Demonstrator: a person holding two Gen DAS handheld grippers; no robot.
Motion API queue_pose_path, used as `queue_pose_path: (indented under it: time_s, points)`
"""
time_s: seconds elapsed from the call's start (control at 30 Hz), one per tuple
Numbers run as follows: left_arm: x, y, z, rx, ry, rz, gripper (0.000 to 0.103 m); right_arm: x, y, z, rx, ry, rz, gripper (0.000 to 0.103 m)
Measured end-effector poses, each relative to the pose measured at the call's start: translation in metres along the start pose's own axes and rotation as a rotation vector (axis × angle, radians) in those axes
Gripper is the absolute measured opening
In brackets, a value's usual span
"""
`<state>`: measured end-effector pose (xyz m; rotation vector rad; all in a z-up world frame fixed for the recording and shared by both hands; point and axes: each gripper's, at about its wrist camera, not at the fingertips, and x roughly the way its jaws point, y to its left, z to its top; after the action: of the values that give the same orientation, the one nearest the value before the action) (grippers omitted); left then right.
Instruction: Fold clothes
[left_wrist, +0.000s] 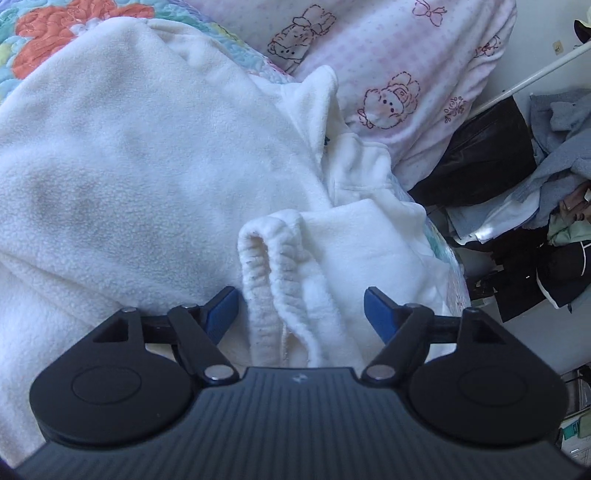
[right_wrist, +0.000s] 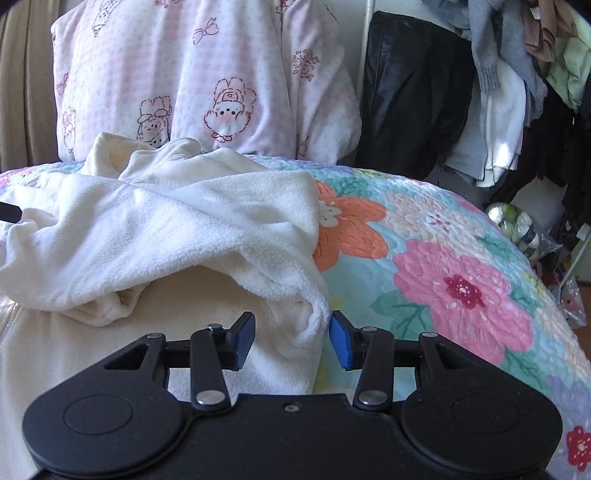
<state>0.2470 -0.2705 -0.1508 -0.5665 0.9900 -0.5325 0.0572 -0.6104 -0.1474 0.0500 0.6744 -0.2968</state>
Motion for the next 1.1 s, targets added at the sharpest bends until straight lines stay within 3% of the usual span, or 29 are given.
queue_pose_path:
  time_s: [0.03, 0.07, 0.1, 0.17, 0.3, 0.37, 0.47, 0.53, 0.63, 0.73, 0.9, 0.93, 1.1]
  points:
    - [0.003, -0.004, -0.001, 0.035, 0.0, 0.032, 0.069, 0.003, 0.0, -0.001, 0.015, -0.001, 0.004, 0.049]
    - [0.006, -0.007, -0.002, 0.07, 0.001, 0.063, 0.038, 0.006, 0.0, -0.002, 0.028, -0.005, 0.007, 0.048]
    - [0.004, -0.011, -0.001, 0.109, -0.002, 0.084, 0.02, 0.009, -0.002, -0.002, 0.052, -0.007, 0.006, 0.046]
    - [-0.013, -0.015, 0.006, 0.134, -0.051, 0.053, 0.016, 0.012, -0.012, -0.001, 0.13, -0.01, 0.0, 0.019]
    - [-0.07, -0.024, 0.032, 0.245, -0.246, 0.035, 0.015, 0.007, -0.027, -0.003, 0.22, -0.048, 0.059, 0.013]
    - [-0.077, -0.024, 0.043, 0.332, -0.271, 0.079, 0.016, 0.008, -0.022, -0.005, 0.175, -0.042, 0.102, 0.012]
    - [-0.042, 0.001, 0.05, 0.329, -0.12, 0.218, 0.016, 0.016, -0.003, -0.008, 0.086, -0.007, 0.103, 0.013]
    - [-0.023, 0.029, 0.042, 0.266, -0.054, 0.253, 0.018, 0.016, 0.007, -0.009, 0.021, -0.005, 0.075, 0.014]
    - [-0.033, 0.047, 0.031, 0.19, -0.121, 0.194, 0.023, 0.014, 0.009, -0.009, -0.013, 0.001, 0.059, 0.014]
    - [-0.052, 0.048, 0.025, 0.149, -0.159, 0.19, 0.028, 0.013, -0.001, -0.009, 0.029, 0.025, 0.077, 0.018]
    - [-0.11, 0.039, -0.001, 0.25, -0.204, 0.319, 0.046, -0.01, -0.022, -0.013, 0.154, 0.112, 0.088, 0.044]
    - [-0.123, 0.042, -0.006, 0.26, -0.202, 0.332, 0.048, -0.017, -0.025, -0.014, 0.186, 0.133, 0.106, 0.051]
    - [-0.188, 0.07, -0.046, 0.238, -0.161, 0.363, 0.055, -0.087, -0.051, -0.033, 0.382, 0.084, 0.363, 0.055]
